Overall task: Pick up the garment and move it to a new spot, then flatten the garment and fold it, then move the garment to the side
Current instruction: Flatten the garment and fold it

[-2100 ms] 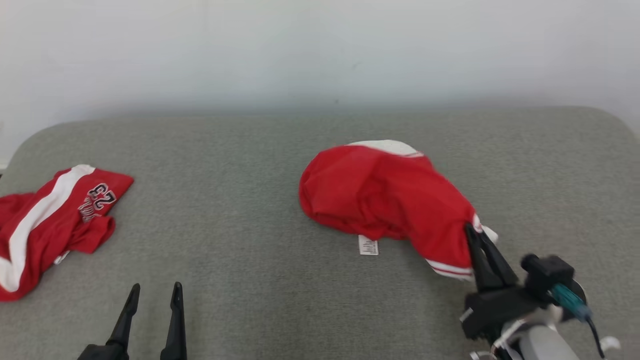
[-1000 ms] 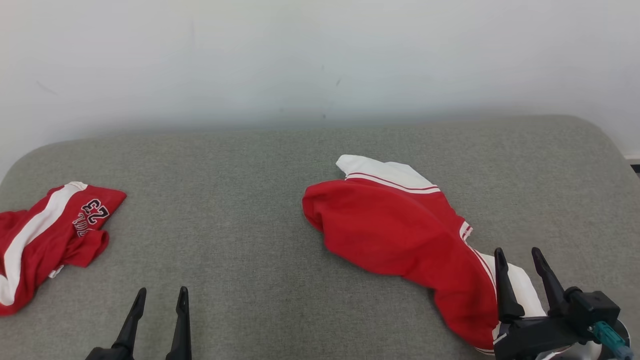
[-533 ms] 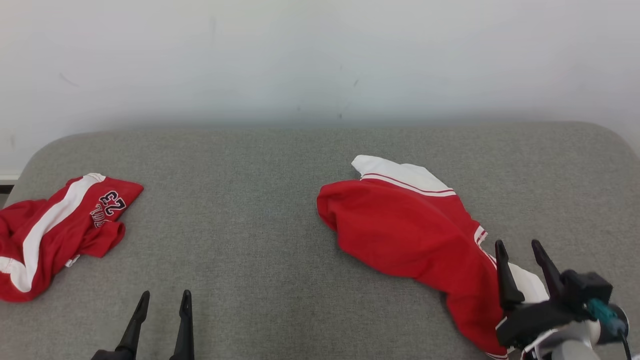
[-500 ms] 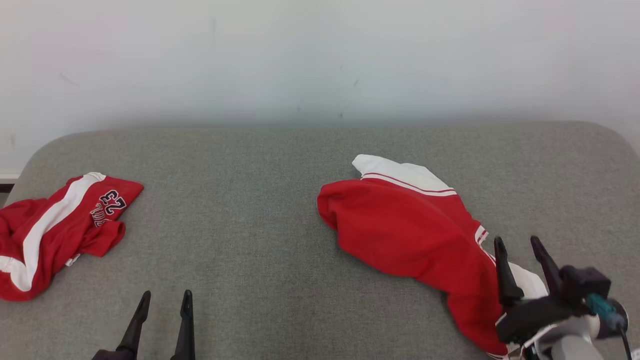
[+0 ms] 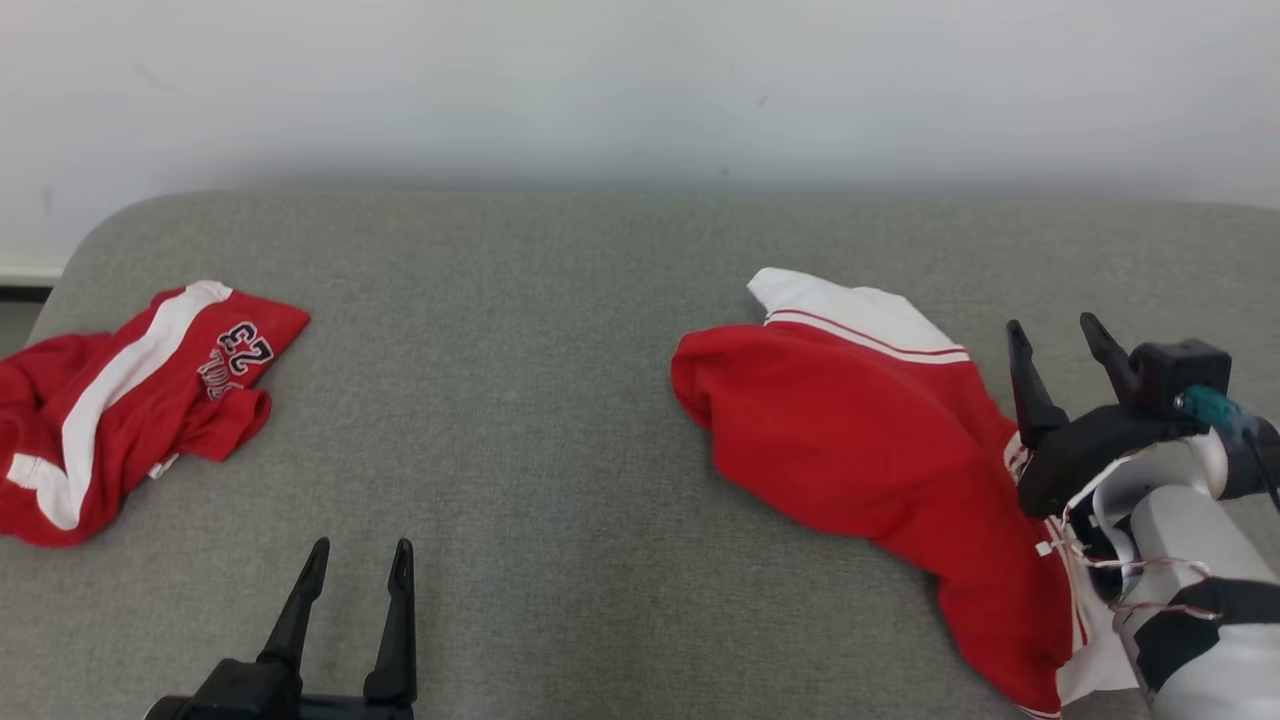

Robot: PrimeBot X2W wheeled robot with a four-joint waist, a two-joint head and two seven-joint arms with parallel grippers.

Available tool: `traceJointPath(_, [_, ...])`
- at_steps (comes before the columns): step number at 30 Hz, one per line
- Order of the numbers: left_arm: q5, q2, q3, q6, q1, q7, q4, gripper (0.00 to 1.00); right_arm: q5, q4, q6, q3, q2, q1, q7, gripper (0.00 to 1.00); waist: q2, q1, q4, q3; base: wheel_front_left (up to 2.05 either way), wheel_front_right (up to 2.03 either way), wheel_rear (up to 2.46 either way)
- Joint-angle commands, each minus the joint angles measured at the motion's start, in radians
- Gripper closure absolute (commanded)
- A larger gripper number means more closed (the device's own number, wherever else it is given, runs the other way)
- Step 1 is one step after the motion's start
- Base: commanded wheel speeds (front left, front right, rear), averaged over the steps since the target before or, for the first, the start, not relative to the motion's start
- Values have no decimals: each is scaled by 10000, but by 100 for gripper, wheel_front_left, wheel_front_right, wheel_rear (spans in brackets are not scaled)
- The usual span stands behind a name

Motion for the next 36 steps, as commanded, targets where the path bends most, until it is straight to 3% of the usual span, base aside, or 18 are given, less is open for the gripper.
traceJointPath(1, [-83, -37, -21, 13, -169, -34, -9, 0, 54, 295, -22, 99, -120, -201, 166, 0, -1, -1, 318, 385, 0, 0, 0])
traceJointPath(11, [114, -116, 79, 13, -577, -34, -148, 0, 455, 2957, -22, 923, -555, -1665, 1656, 0, -1, -1, 744, 983, 0, 0, 0])
traceJointPath(17, [169, -132, 138, 13, -613, -34, -186, 0, 709, 3974, -22, 1353, -412, -1950, 2618, 0, -1, -1, 748, 1026, 0, 0, 0])
traceJointPath(18, [166, -135, 154, 13, -620, -34, -181, 0, 804, 4023, -22, 1434, -358, -1938, 2709, 56, -1, -1, 738, 1027, 0, 0, 0])
traceJointPath(19, [165, -139, 168, 13, -618, -34, -181, 0, 906, 4043, -22, 1528, -330, -1944, 2779, 100, -1, -1, 724, 1025, 0, 0, 0])
traceJointPath(24, [165, -152, 205, 13, -581, -34, -207, 0, 1250, 3760, -22, 1876, -443, -2207, 2557, 100, -1, -1, 681, 1025, 0, 0, 0])
traceJointPath(36, [74, -188, 9, 13, -857, -34, -208, 0, 1448, 3078, -22, 2159, -1491, -4561, 492, 100, -1, -1, 926, 1447, 0, 0, 0])
